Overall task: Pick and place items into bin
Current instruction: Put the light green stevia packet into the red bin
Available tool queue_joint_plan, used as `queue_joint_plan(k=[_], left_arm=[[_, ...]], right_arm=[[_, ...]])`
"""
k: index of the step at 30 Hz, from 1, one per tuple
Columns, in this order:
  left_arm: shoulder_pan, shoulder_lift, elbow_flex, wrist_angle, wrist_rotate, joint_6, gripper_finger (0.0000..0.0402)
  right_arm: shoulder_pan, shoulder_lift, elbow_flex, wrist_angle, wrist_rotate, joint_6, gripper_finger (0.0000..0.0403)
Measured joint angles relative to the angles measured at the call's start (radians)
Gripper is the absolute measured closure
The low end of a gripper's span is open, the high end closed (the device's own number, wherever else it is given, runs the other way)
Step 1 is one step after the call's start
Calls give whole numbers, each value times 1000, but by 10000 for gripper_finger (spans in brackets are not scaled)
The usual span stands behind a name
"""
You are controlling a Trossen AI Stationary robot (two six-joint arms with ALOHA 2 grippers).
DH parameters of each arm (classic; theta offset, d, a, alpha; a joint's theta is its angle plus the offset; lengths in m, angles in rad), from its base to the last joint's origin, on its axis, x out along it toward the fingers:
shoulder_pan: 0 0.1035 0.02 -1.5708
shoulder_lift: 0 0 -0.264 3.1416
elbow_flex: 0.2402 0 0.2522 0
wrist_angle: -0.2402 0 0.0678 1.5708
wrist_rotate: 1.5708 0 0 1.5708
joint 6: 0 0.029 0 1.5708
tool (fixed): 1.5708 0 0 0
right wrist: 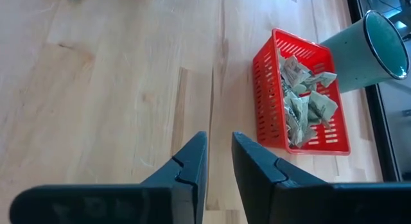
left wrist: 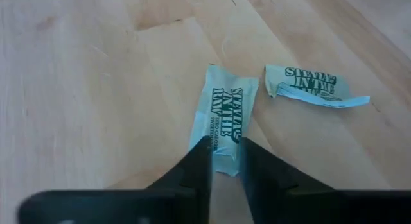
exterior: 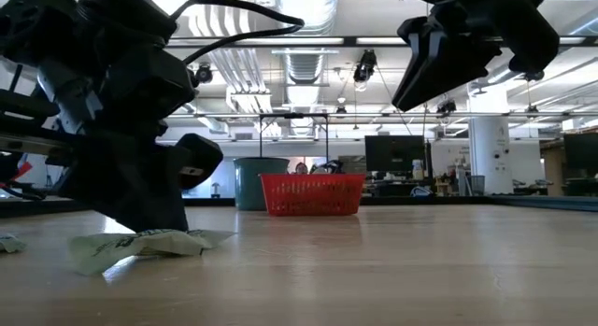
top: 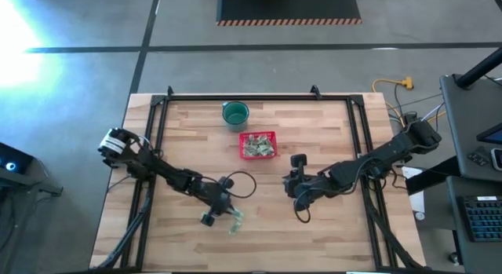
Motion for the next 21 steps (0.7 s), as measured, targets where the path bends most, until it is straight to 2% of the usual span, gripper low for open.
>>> queue_joint_plan(k=[5, 8, 14, 17, 21], left_arm=[[0, -3, 0, -9, 1, 14, 395], [-1, -10, 0, -14, -2, 32, 396], [0, -70, -3, -39, -71, 79, 400], [-1, -122, -2, -26, -164, 104, 400], [5, -178, -2, -24, -375, 118, 400]], right_arm=[[0, 0, -4, 4, 0, 0, 338], [0, 0, -5, 7, 0, 0, 337], [0, 0, -5, 10, 0, 0, 342], [0, 0, -5, 11, 0, 0, 341], [0, 0, -5, 11, 0, 0, 337]])
